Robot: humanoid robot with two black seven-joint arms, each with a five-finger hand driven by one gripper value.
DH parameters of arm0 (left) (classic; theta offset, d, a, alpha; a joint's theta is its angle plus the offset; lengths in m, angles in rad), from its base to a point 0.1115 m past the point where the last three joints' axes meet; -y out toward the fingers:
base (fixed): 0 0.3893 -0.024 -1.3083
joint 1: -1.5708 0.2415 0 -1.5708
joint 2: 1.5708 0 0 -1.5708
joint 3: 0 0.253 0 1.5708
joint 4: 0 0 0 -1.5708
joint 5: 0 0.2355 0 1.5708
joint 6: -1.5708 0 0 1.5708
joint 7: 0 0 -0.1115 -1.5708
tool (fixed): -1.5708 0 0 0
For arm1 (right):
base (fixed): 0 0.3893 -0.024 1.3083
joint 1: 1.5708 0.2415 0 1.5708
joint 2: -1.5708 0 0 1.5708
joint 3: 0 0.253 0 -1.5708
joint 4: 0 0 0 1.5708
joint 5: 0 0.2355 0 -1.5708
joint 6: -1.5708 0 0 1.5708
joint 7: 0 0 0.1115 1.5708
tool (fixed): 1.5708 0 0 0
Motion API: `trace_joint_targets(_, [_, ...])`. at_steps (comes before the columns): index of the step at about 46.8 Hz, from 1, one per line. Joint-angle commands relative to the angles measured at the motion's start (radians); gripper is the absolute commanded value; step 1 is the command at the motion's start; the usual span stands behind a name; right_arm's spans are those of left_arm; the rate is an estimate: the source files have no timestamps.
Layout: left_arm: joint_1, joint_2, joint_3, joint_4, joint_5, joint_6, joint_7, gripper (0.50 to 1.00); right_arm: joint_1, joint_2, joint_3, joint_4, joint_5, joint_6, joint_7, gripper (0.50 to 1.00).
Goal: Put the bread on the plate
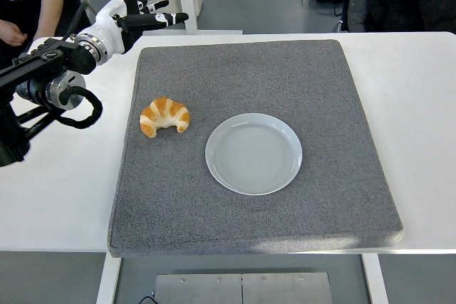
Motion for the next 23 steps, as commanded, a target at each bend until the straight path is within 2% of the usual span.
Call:
trace_joint_targets(1, [-0.045, 0.05, 0.064, -0.037, 0.001, -0.002, 0.025, 0.963, 0.0, 0.0, -0.001, 0.0, 0.0, 0.0, 0.0, 1.0])
trace_joint_targets(11, [-0.217, 0.144, 0.318, -0.086, 0.043, -0.011, 0.029, 0.965, 0.0, 0.0, -0.001, 0.0, 0.0, 0.0, 0.0, 1.0])
trace_joint_targets(17, [-0.297, 0.16, 0.456, -0.101, 0.181, -0.014, 0.031, 0.965, 0.0, 0.0, -0.001, 0.0, 0.0, 0.0, 0.0, 1.0])
trace_joint_targets(23, [-0.33, 0.184, 0.527, -0.135, 0.287, -0.026, 0.032, 0.966, 0.0, 0.0, -0.001, 0.0, 0.0, 0.0, 0.0, 1.0])
